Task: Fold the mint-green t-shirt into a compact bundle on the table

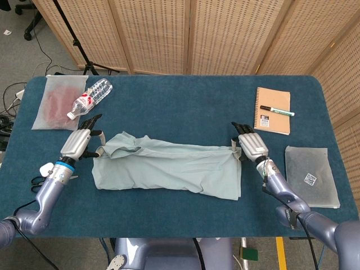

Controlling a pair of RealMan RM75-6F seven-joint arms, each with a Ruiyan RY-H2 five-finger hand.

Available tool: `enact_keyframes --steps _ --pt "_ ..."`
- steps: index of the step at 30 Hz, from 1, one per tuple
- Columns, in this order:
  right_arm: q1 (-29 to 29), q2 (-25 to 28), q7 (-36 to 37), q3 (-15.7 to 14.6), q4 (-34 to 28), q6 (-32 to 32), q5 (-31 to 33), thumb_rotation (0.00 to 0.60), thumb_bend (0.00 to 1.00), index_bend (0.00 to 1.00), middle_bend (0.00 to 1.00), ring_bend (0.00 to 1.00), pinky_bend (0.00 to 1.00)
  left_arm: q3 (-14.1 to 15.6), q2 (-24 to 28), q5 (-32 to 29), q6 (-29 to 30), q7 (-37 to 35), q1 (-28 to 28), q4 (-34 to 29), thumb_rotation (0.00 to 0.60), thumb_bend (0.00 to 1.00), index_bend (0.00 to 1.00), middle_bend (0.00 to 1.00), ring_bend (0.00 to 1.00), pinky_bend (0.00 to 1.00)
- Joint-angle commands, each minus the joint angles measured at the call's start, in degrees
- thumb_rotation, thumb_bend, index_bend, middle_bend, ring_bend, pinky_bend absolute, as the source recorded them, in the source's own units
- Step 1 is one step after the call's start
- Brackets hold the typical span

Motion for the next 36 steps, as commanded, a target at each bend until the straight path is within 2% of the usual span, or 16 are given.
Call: enact_keyframes --steps 1,2,4,6,8,11,13,17,21,27,33,36 --pt "-0.04 -0.46 -0.04 0.46 0.28 -0.92 1.28 0.600 0.45 0.13 0.00 0.00 0.02 -0.29 -0.55 -0.36 -0.53 0.18 -0.34 0.73 0.600 0.62 0.76 0.00 0.00 0.00" --pt "-0.14 -0.24 -0.49 0.41 0.04 -1.04 1.49 0.600 0.44 0.05 0.00 0.00 0.02 -0.41 -0.73 -0.52 -0.71 0.21 -0.45 0.98 0.600 0.62 0.76 0.00 0.00 0.00" --pt "-0.39 0.90 -2.06 0.28 -1.45 -1.59 2.20 0.600 0.42 0.00 0.00 0.00 0.02 -0.65 -1.09 -0.72 -0.99 0.27 -0.67 1.50 0.600 0.62 0.76 0.00 0.00 0.00" --pt "-0.87 2.34 -4.14 0.33 -3.56 -1.08 2.85 0.600 0.35 0.00 0.00 0.00 0.02 -0.84 -1.43 -0.88 -1.21 0.44 -0.88 2.04 0.600 0.62 0.76 0.00 0.00 0.00" --pt "-1.85 4.38 -6.85 0.53 -6.96 0.49 3.74 0.600 0.20 0.00 0.00 0.00 0.02 -1.08 -1.81 -1.20 -1.67 0.72 -1.22 2.58 0.600 0.62 0.76 0.00 0.00 0.00" --pt "-3.65 7.33 -11.30 0.84 -11.80 4.25 4.72 0.600 0.04 0.00 0.00 0.00 0.02 -1.41 -2.48 -1.64 -2.16 1.28 -1.71 3.20 0.600 0.62 0.76 0.00 0.00 0.00" --pt "-4.87 8.96 -13.69 0.86 -14.72 6.53 5.22 0.600 0.00 0.00 0.00 0.00 0.02 -1.51 -2.84 -1.80 -2.43 1.65 -1.97 3.51 0.600 0.62 0.76 0.00 0.00 0.00" --pt "-8.01 13.59 -14.75 0.28 -21.76 11.27 4.19 0.600 0.00 0.00 0.00 0.00 0.02 -1.78 -3.76 -2.39 -2.97 2.45 -2.46 4.38 0.600 0.62 0.76 0.00 0.00 0.00" --pt "-11.90 16.60 -12.80 -1.33 -26.51 18.17 -0.21 0.600 0.00 0.00 0.00 0.00 0.02 -2.13 -4.63 -2.74 -3.01 2.83 -2.77 5.69 0.600 0.62 0.76 0.00 0.00 0.00" --pt "-16.68 17.80 -10.43 -3.60 -28.64 26.94 -5.87 0.600 0.00 0.00 0.00 0.00 0.02 -2.75 -6.07 -2.70 -1.86 2.15 -2.64 8.60 0.600 0.62 0.76 0.00 0.00 0.00" --pt "-20.46 15.60 -10.85 -4.71 -26.12 34.45 -9.41 0.600 0.00 0.00 0.00 0.00 0.02 -3.81 -8.00 -3.06 -1.98 0.38 -3.12 12.21 0.600 0.62 0.76 0.00 0.00 0.00" --pt "-21.37 14.57 -10.94 -4.87 -25.07 35.98 -10.10 0.600 0.00 0.00 0.00 0.00 0.02 -3.94 -8.72 -3.24 -2.80 0.20 -3.57 13.42 0.600 0.62 0.76 0.00 0.00 0.00"
